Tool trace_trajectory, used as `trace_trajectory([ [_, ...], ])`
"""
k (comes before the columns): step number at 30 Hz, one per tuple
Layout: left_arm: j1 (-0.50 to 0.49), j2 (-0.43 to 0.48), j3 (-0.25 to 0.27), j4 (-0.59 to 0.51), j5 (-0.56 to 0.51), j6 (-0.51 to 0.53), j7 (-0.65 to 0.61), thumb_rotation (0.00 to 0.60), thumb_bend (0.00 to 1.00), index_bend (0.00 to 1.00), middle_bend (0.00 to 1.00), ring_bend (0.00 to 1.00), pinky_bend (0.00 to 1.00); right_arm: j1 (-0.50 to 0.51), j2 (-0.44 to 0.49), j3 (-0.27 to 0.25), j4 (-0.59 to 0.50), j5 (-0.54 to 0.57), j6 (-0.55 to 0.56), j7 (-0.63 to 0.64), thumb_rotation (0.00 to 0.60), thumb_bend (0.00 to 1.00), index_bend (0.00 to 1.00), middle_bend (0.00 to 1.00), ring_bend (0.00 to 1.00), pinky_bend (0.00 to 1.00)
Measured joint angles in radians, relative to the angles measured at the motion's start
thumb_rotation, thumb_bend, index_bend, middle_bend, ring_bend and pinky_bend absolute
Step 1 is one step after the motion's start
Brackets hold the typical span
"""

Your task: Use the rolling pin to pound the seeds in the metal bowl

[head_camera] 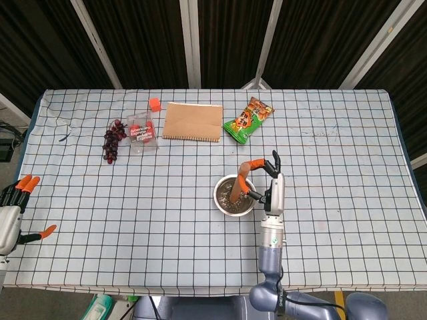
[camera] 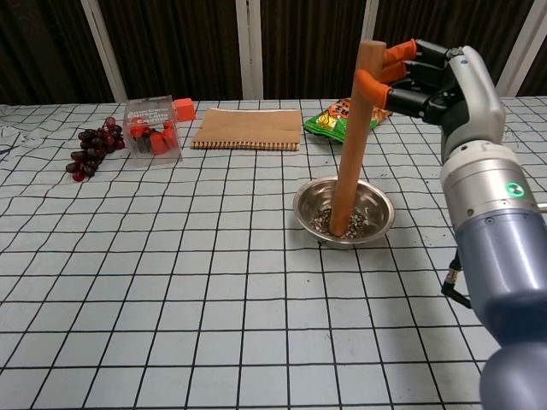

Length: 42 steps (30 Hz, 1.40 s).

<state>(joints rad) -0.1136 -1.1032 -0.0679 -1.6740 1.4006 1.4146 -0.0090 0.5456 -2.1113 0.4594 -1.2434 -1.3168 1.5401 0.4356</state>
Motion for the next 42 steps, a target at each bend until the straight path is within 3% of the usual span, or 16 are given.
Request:
trace_trajectory([
  [18,0.001,0.001,0.001,0.001,0.003,0.004,-0.005,0.600,0.07,0.00,0.00,0.00,0.00,0.003,0.051,0.026,-0.096,-0.050,0.029,-0.047,0.600,0.40,0.88,0.66,0.49,0.00],
  [28,0.002,0.003,0.004,0.006,0.013,0.007,-0.006,0.600,0.07,0.00,0.00,0.00,0.00,-0.038,0.231,0.023,-0.240,-0.104,0.038,-0.115,0.600,0.40,0.88,0.66,0.49,0.00],
  [34,0.007,0.000,0.006,0.009,0.017,0.019,0.004,0.600,0.07,0.00,0.00,0.00,0.00,-0.117,0.413,-0.036,-0.295,-0.150,0.038,-0.148,0.600,0.40,0.88,0.66,0.49,0.00],
  [42,0.011,-0.004,0.006,0.002,0.011,0.023,0.019,0.600,0.07,0.00,0.00,0.00,0.00,-0.221,0.649,-0.197,-0.253,-0.223,0.000,-0.218,0.600,0.40,0.88,0.66,0.49,0.00],
])
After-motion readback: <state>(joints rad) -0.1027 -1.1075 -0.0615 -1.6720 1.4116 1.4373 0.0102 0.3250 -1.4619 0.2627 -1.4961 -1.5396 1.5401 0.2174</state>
